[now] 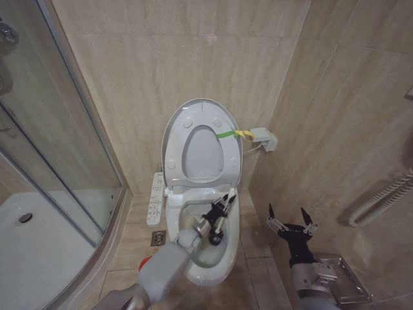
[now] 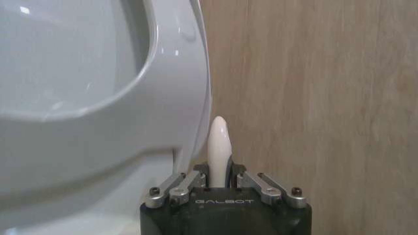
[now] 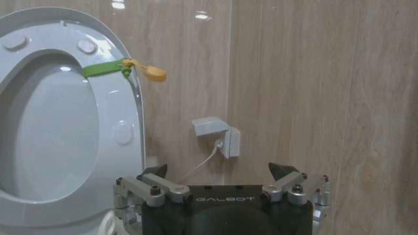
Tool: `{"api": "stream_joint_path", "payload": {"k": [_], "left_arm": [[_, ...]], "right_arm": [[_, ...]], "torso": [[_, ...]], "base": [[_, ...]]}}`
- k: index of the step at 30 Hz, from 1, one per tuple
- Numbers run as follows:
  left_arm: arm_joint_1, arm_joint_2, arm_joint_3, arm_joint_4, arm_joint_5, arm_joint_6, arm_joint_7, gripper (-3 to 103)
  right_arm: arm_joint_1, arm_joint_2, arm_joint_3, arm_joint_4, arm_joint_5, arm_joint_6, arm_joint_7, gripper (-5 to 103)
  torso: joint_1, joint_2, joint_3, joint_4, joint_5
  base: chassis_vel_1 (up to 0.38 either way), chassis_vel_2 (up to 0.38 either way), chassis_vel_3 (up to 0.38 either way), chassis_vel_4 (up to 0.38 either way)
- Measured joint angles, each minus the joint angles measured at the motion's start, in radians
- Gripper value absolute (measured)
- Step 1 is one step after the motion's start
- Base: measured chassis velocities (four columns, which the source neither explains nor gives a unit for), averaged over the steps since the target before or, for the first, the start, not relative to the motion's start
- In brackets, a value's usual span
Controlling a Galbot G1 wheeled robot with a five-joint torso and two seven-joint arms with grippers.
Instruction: Open the toilet lid, clean the toilet bowl with a toilet brush, close the toilet lid, and flush.
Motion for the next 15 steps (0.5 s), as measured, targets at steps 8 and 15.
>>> {"api": "stream_joint_path", "payload": {"k": [8,15], "left_arm": [[-0.014,-0.005,-0.005,-0.005,0.006,0.006,-0.021,21],[-0.039,-0.031,-0.018,-0.037,-0.003,0.002,-0.033,21]], "right_arm": [[0.0,0.0,0.0,0.0,0.0,0.0,0.0,100],[0.0,0.0,0.0,0.0,0.0,0.0,0.0,100]], "torso": [[0.0,0.0,0.0,-0.0001,0.0],[0.0,0.0,0.0,-0.0005,0.0]], "base": [[0.0,0.0,0.0,0.0],[0.0,0.0,0.0,0.0]]}}
